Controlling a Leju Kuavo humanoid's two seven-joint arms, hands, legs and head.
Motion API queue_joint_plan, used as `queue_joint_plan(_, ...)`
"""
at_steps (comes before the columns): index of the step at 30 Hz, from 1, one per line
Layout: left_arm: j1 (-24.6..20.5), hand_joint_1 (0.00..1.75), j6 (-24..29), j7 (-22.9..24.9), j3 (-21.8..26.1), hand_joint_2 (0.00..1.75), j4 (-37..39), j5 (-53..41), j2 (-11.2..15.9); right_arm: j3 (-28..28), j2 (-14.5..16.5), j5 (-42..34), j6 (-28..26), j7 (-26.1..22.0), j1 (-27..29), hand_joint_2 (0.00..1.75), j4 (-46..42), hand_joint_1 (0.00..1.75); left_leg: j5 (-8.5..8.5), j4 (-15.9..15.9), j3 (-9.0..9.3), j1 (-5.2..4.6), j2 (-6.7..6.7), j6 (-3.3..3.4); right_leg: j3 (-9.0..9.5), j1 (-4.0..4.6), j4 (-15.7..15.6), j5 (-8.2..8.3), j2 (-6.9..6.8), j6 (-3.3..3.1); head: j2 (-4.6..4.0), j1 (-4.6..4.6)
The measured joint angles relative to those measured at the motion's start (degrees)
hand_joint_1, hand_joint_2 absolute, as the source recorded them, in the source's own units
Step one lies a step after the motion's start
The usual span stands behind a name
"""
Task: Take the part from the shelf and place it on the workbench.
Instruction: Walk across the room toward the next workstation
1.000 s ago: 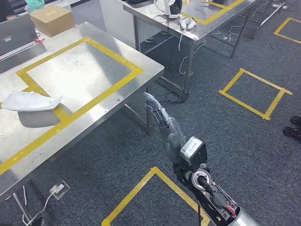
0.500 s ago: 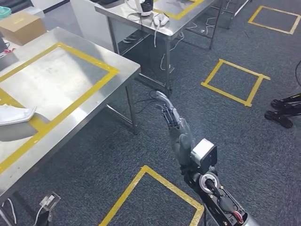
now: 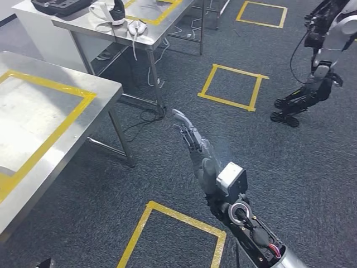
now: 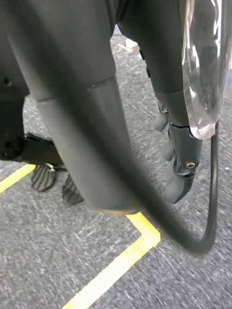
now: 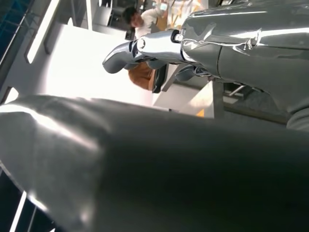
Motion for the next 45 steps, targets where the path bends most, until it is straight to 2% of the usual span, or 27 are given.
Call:
queue_joint_plan(1, 0.0, 0.0, 0.0, 0.1, 0.0, 0.0, 0.0, 0.0, 0.0, -0.1, 0.0, 0.0, 0.0, 0.0, 0.0, 0.0, 0.0, 0.0, 0.09, -0.3, 0.15, 0.15, 0.76, 0.28, -0.81, 0.06, 1.6, -1.07, -1.44, 0.36, 0.0, 0.25)
queue_joint_plan(3, 0.1, 0.0, 0.0, 0.3, 0.0, 0.0, 0.0, 0.0, 0.0, -0.4, 0.0, -0.2, -0.2, -0.1, 0.0, 0.0, 0.0, 0.0, 0.06, -0.5, 0.36, 0.17, 2.22, 0.65, -3.78, -0.05, 8.2, -4.93, -5.02, 1.06, 0.0, 1.03)
queue_joint_plan(5, 0.4, 0.0, 0.0, 0.5, 0.0, 0.0, 0.0, 0.0, 0.0, -0.8, -0.1, -0.5, -0.5, -0.1, 0.4, 0.0, 0.0, 0.0, -0.08, -0.4, 0.43, 0.09, 3.68, 0.73, -7.09, -0.53, 15.6, -8.08, -6.31, 1.6, 0.0, 1.68)
queue_joint_plan(6, 0.4, 0.0, 0.0, 0.6, 0.0, 0.0, 0.0, -0.1, 0.0, -1.0, -0.2, -0.6, -0.8, -0.1, 0.6, 0.0, 0.0, 0.0, -0.17, -0.4, 0.51, 0.1, 4.4, 0.65, -7.61, -0.73, 16.9, -8.16, -6.55, 1.78, 0.0, 1.92)
queue_joint_plan(7, 0.4, 0.0, 0.0, 0.6, 0.0, 0.0, 0.0, -0.1, -0.1, -1.3, -0.3, -0.7, -1.1, -0.1, 0.8, 0.0, 0.0, 0.0, -0.3, -0.4, 0.67, 0.14, 5.1, 0.53, -6.89, -0.87, 15.8, -7.06, -6.8, 1.9, 0.0, 2.19)
queue_joint_plan(10, 0.4, 0.0, 0.0, 0.7, 0.0, 0.0, 0.0, -0.2, -0.1, -2.1, -0.6, -0.9, -1.6, -0.1, 1.0, 0.0, -0.2, 0.0, -0.91, -0.3, 1.53, 0.05, 6.98, -0.19, -0.54, -0.69, 3.8, -1.78, -9.65, 1.68, 0.0, 3.11)
queue_joint_plan(12, 0.4, 0.0, 0.0, 0.8, 0.0, 0.0, 0.0, -0.2, 0.0, -2.6, -0.8, -1.0, -1.8, -0.1, 1.2, 0.0, -0.4, 0.0, -1.16, -0.1, 1.84, -0.31, 8.06, -0.72, 1.47, -0.26, 0.0, -0.91, -10.96, 0.9, 0.0, 3.27)
queue_joint_plan(14, 0.2, 0.0, 0.0, 0.8, 0.0, 0.0, 0.0, -0.2, 0.0, -3.0, -1.1, -1.1, -2.1, 0.0, 1.5, 0.0, -0.6, 0.0, -1.27, -0.1, 2.01, -0.39, 9.27, -1.24, 1.53, -0.11, -0.2, -0.79, -9.71, -0.03, 0.0, 2.95)
queue_joint_plan(15, 0.1, 0.0, 0.0, 0.8, 0.0, 0.0, 0.0, -0.2, 0.0, -3.2, -1.2, -1.1, -2.4, 0.0, 1.6, 0.0, -0.7, 0.0, -1.67, 0.2, 2.07, -0.26, 9.05, -1.55, 1.57, -0.15, -0.4, -0.64, -8.99, -0.4, 0.0, 2.79)
queue_joint_plan(17, 0.0, 0.0, 0.0, 0.8, 0.0, 0.0, 0.0, -0.2, 0.0, -3.7, -1.3, -1.2, -3.3, 0.2, 1.8, 0.0, -1.0, 0.0, -4.17, 3.8, 0.57, -0.02, 6.39, -2.0, 1.69, -0.37, -0.8, -0.28, -7.69, -1.13, 0.0, 2.3)
queue_joint_plan(19, 0.2, 0.0, 0.0, 0.8, 0.0, 0.0, 0.0, -0.2, 0.0, -4.4, -1.4, -1.5, -4.2, 0.5, 2.3, 0.0, -1.0, 0.0, -8.08, 12.0, -3.52, 0.02, 3.29, -2.07, 1.46, -0.35, -0.8, -0.08, -6.43, -1.52, 0.0, 1.34)
queue_joint_plan(21, 0.4, 0.0, 0.0, 0.9, 0.0, 0.0, 0.0, -0.2, 0.0, -5.1, -1.8, -1.7, -4.6, 0.5, 3.0, 0.0, -1.0, 0.0, -9.51, 17.9, -6.96, -0.06, 2.49, -1.93, 1.29, -0.17, -0.8, 0.04, -4.87, -1.69, 0.0, 0.72)
queue_joint_plan(22, 0.5, 0.0, 0.0, 0.9, 0.0, 0.0, 0.0, -0.2, 0.0, -5.3, -2.0, -1.8, -4.6, 0.5, 3.2, 0.0, -1.0, 0.0, -8.42, 17.6, -7.15, -0.1, 2.36, -1.75, 1.28, -0.08, -0.8, 0.09, -4.01, -1.74, 0.0, 0.56)
queue_joint_plan(23, 0.5, 0.0, 0.0, 0.9, 0.0, 0.0, 0.0, -0.2, 0.0, -5.5, -2.1, -1.8, -4.7, 0.5, 3.3, 0.0, -1.0, 0.0, -6.3, 14.8, -6.12, -0.13, 2.08, -1.47, 1.33, 0.0, -0.8, 0.13, -3.16, -1.76, 0.0, 0.42)
queue_joint_plan(25, 0.5, 0.0, 0.0, 0.9, 0.0, 0.0, 0.0, -0.2, 0.2, -5.9, -2.2, -1.8, -4.7, 0.5, 3.4, 0.0, -1.0, 0.0, -1.81, 6.1, -2.43, -0.14, -0.27, -0.71, 1.33, 0.18, -0.7, 0.18, -1.62, -1.66, 0.0, 0.07)
queue_joint_plan(26, 0.4, 0.0, 0.0, 0.9, 0.0, 0.0, 0.0, -0.2, 0.3, -6.0, -2.3, -1.9, -4.7, 0.5, 3.4, 0.0, -1.0, 0.0, -0.58, 2.8, -1.01, -0.12, -1.43, -0.47, 1.21, 0.21, -0.7, 0.2, -0.96, -1.52, 0.0, 0.01)
queue_joint_plan(28, 0.3, 0.0, 0.0, 1.0, 0.0, 0.0, 0.0, -0.2, 0.5, -6.6, -2.4, -2.1, -5.1, 0.6, 3.7, 0.0, -1.0, 0.0, -0.25, 0.2, 0.01, -0.19, -2.36, -0.25, 0.8, 0.09, -0.6, 0.33, 0.31, -0.99, 0.0, -0.03)
queue_joint_plan(29, 0.2, 0.0, 0.1, 1.0, 0.0, 0.0, 0.0, -0.1, 0.4, -6.9, -2.6, -2.3, -5.3, 0.6, 3.9, 0.0, -1.0, 0.0, -0.19, 0.0, 0.11, -0.13, -1.66, -0.19, 0.51, 0.0, -0.7, 0.42, 0.95, -0.64, 0.0, -0.05)
queue_joint_plan(30, 0.1, 0.0, 0.1, 1.2, 0.0, 0.0, 0.0, -0.1, 0.4, -7.3, -2.9, -2.6, -5.5, 0.7, 4.3, 0.0, -1.0, 0.0, -0.1, -0.3, 0.32, -0.04, -0.92, -0.03, 0.23, -0.01, -0.4, 0.26, 0.6, -0.29, 0.0, -0.11)
queue_joint_plan(32, 0.1, 0.0, 0.3, 1.5, 0.0, 0.0, 0.0, 0.0, 0.4, -8.4, -3.7, -3.0, -5.8, 1.0, 4.9, 0.0, -0.8, 0.0, 0.0, -0.9, 0.81, 0.23, 0.56, 0.45, -1.27, 0.11, 2.5, -1.65, -2.37, 0.42, 0.0, 0.41)
queue_joint_plan(34, 0.4, 0.0, 0.6, 1.7, 0.0, 0.0, 0.0, 0.4, 0.4, -9.9, -4.7, -3.4, -6.2, 1.7, 5.6, 0.0, 0.3, 0.0, -0.16, -1.0, 1.08, 0.18, 2.01, 0.8, -4.61, -0.22, 10.0, -5.45, -5.57, 1.13, 0.0, 1.26)
queue_joint_plan(36, 0.6, 0.0, 1.1, 1.8, 0.0, 0.0, 0.0, 0.8, 0.3, -11.6, -5.7, -4.1, -7.0, 3.2, 6.9, 0.0, 3.0, 0.0, -0.34, -1.0, 1.22, 0.19, 3.49, 0.8, -7.59, -0.81, 16.2, -7.48, -6.35, 1.83, 0.0, 1.71)
queue_joint_plan(37, 0.6, 0.0, 1.4, 1.8, 0.0, 0.0, 0.0, 0.9, 0.3, -12.6, -6.2, -4.9, -7.1, 3.4, 7.7, 0.0, 5.0, 0.0, -0.45, -1.0, 1.31, 0.24, 4.12, 0.67, -7.59, -1.09, 16.3, -6.88, -6.56, 2.13, 0.0, 1.9)
queue_joint_plan(39, 0.6, 0.0, 2.0, 1.8, 0.0, 0.0, 0.0, 1.0, 0.1, -14.7, -7.4, -7.4, -6.3, 1.7, 8.8, 0.0, 10.6, 0.0, -0.81, -0.9, 1.69, 0.36, 5.25, 0.25, -4.14, -1.44, 9.8, -3.15, -7.72, 2.48, 0.0, 2.44)
queue_joint_plan(41, 0.7, 0.0, 2.4, 1.7, 0.0, 0.0, 0.0, 1.0, 0.0, -17.2, -8.5, -10.9, -4.7, -1.2, 9.1, 0.0, 18.4, 0.0, -1.26, -0.7, 2.07, 0.15, 6.21, -0.38, -0.17, -1.09, 2.1, -0.82, -10.26, 2.11, 0.0, 3.08)
queue_joint_plan(43, 0.6, 0.0, 2.7, 1.6, 0.0, 0.0, 0.0, 1.0, 0.0, -19.6, -9.5, -14.6, -3.0, -3.0, 9.7, 0.0, 27.3, 0.0, -1.51, -0.6, 2.31, -0.18, 7.04, -0.96, 1.07, -0.61, -0.3, -0.84, -11.17, 1.2, 0.0, 3.13)
queue_joint_plan(45, 0.5, 0.0, 2.7, 1.5, 0.0, 0.0, 0.0, 1.1, 0.0, -21.5, -10.2, -17.1, -1.4, -4.4, 11.2, 0.0, 35.4, 0.0, -1.82, -0.5, 2.54, -0.12, 7.54, -1.51, 1.18, -0.65, -0.4, -0.67, -9.92, 0.39, 0.0, 2.9)
